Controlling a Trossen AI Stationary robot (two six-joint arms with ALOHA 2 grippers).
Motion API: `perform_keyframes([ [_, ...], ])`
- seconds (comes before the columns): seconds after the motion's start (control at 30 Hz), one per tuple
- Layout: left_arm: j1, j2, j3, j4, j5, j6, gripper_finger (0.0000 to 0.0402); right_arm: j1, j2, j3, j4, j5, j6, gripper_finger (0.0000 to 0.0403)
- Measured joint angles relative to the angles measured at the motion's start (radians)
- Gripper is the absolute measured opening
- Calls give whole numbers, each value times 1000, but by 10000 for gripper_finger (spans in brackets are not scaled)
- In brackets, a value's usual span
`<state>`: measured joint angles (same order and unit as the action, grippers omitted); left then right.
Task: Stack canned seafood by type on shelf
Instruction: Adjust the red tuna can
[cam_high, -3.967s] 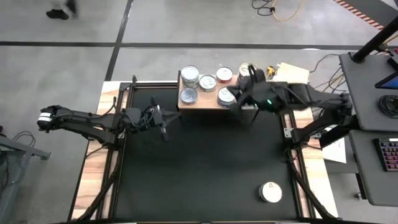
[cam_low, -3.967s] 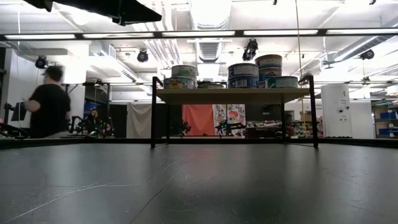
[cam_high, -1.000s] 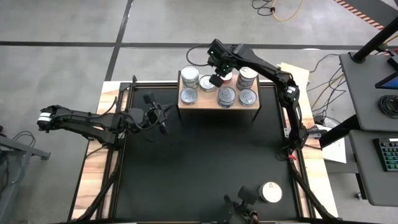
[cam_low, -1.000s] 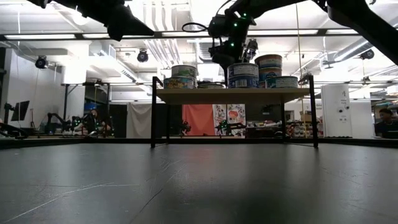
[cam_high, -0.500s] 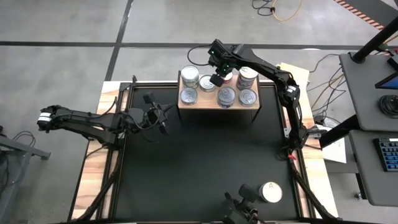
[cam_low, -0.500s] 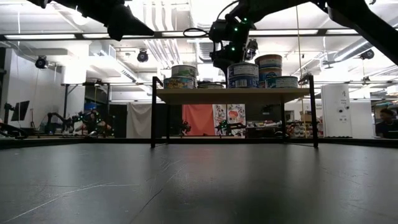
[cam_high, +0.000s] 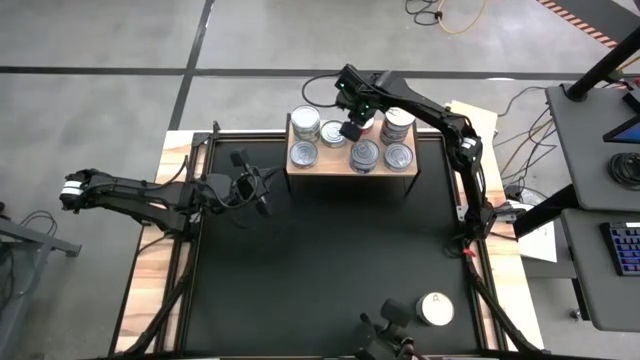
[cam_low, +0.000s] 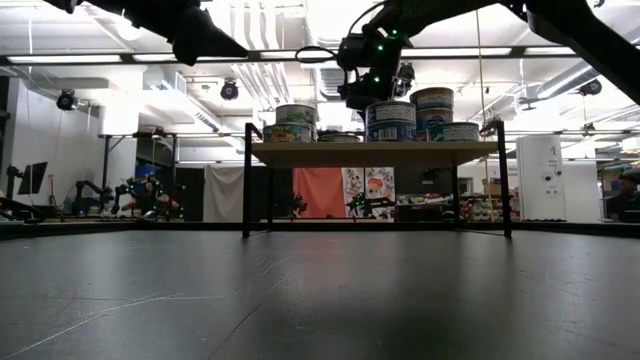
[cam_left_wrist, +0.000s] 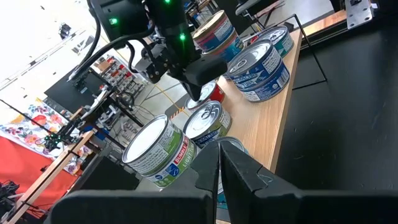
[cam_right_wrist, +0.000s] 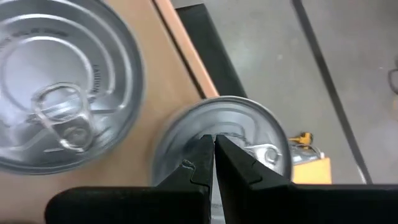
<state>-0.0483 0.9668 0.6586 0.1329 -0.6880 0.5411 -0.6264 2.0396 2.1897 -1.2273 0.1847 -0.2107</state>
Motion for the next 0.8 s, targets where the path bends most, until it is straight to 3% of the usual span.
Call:
perform_keyframes([
  [0.8, 0, 0, 0, 0, 0, 0, 0, 7, -3, -2, -58, -55, -22, 9],
])
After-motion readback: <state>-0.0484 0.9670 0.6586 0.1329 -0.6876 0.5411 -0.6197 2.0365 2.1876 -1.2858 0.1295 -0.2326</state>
